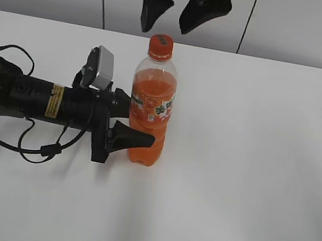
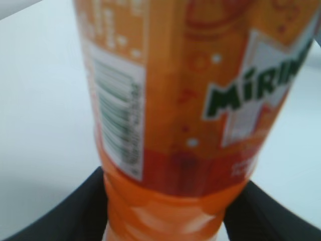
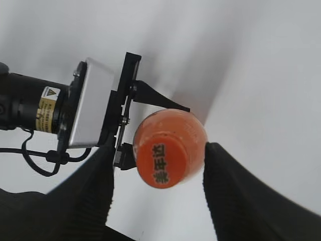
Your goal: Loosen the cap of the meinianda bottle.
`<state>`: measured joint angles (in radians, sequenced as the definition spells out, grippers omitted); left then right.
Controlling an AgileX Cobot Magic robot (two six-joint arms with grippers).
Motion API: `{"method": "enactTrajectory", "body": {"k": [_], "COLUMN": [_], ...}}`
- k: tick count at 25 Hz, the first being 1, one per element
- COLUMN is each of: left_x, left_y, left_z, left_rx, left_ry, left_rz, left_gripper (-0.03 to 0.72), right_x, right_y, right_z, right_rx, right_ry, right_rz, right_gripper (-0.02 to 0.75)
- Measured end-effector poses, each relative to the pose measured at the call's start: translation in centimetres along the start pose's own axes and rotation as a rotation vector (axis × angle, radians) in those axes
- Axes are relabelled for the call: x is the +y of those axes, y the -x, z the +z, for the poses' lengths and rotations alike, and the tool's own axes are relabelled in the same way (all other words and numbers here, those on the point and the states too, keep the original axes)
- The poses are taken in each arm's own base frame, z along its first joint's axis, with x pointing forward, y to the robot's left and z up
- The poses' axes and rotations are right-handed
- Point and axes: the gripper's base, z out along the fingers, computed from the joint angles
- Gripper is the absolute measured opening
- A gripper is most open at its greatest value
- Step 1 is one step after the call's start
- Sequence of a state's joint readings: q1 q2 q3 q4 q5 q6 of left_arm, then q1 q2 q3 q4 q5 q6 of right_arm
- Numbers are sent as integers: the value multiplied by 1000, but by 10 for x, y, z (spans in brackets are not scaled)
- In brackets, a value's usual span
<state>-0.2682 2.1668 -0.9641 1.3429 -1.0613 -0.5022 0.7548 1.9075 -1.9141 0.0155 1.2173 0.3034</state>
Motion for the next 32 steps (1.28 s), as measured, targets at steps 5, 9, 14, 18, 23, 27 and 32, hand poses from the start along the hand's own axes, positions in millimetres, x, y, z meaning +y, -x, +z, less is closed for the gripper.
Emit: {"method": "enactTrajectory", "body": {"k": [5, 9, 14, 18, 23, 27, 32], "left_x": [0, 0, 0, 0, 0, 0, 0], "left_y": [0, 0, 0, 0, 0, 0, 0], "left_z": [0, 0, 0, 0, 0, 0, 0], "left_rx": [0, 0, 1, 1, 1, 1, 1], "left_ry": [0, 0, 1, 3, 2, 2, 2], "left_rz": [0, 0, 0, -3, -4, -4, -4], "left_gripper": [410, 410, 410, 410, 410, 410, 410], "right_x": [0, 0, -1, 0, 0, 0, 0], "right_y": [0, 0, 0, 0, 0, 0, 0], "right_z": [9, 10, 24, 28, 28, 28, 28], "right_rx": [19, 19, 47, 55, 56, 56, 58], "right_ry": [-2, -10, -21, -17, -19, -18, -10], "right_rz": [8, 19, 20, 22, 22, -8, -203], "right_gripper": [427, 427, 427, 426, 285, 276, 276]}}
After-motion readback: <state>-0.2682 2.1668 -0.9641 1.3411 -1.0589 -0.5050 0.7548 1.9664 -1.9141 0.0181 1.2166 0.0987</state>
